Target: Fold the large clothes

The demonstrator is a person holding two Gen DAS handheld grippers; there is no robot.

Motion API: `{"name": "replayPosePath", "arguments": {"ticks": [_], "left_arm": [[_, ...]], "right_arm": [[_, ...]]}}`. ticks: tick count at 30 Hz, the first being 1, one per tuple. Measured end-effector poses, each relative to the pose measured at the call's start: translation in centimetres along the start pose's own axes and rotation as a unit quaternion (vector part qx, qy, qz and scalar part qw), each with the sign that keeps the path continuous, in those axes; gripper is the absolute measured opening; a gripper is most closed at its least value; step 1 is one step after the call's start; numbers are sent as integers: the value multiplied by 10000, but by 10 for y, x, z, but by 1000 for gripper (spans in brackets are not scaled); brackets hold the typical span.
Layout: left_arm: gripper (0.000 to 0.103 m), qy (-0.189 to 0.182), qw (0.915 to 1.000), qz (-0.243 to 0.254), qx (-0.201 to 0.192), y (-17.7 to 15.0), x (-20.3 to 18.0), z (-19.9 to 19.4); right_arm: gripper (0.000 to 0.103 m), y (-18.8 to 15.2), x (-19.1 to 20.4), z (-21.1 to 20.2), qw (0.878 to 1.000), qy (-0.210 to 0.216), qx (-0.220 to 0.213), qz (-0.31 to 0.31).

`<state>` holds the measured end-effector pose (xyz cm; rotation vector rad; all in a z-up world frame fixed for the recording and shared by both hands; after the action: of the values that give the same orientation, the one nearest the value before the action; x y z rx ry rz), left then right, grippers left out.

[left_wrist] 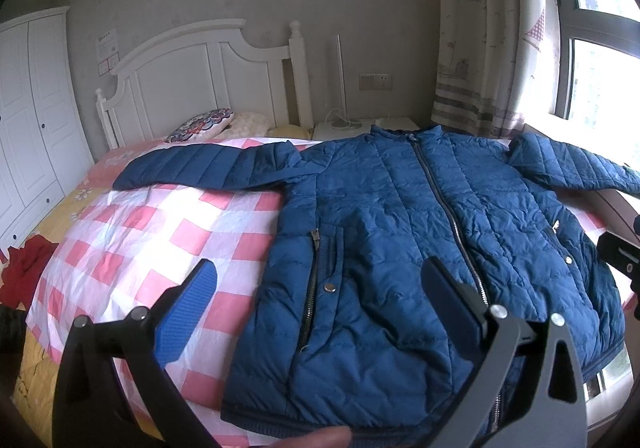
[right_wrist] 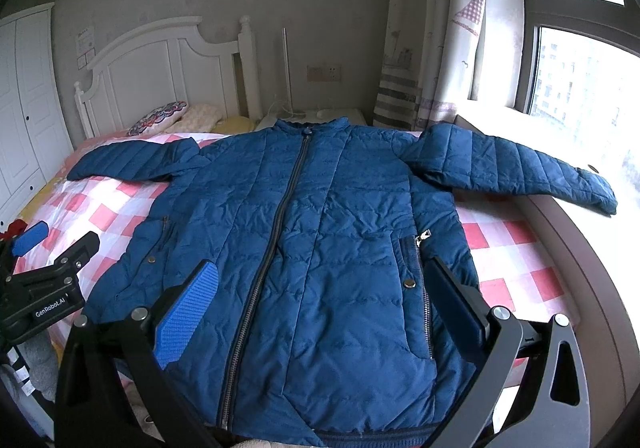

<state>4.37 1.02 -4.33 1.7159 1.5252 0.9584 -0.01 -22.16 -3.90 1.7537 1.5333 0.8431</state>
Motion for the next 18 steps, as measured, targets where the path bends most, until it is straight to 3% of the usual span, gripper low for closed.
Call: {"name": "replayPosePath", "arguments": {"ticks": [18], "left_arm": [[101, -4, 10000, 3, 13, 0, 0, 0]], "right_arm": [[98, -2, 1, 2, 10000, 28, 31, 17]]}}
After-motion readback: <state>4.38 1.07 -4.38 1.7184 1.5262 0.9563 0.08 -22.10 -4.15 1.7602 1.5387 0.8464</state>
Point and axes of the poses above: each gripper's, at about its wrist camera, not at the fingertips, and z roughly the way its jaws point, x to its left, y to its top, the point moved 5 cm from there along z, roughly the way its jaws point
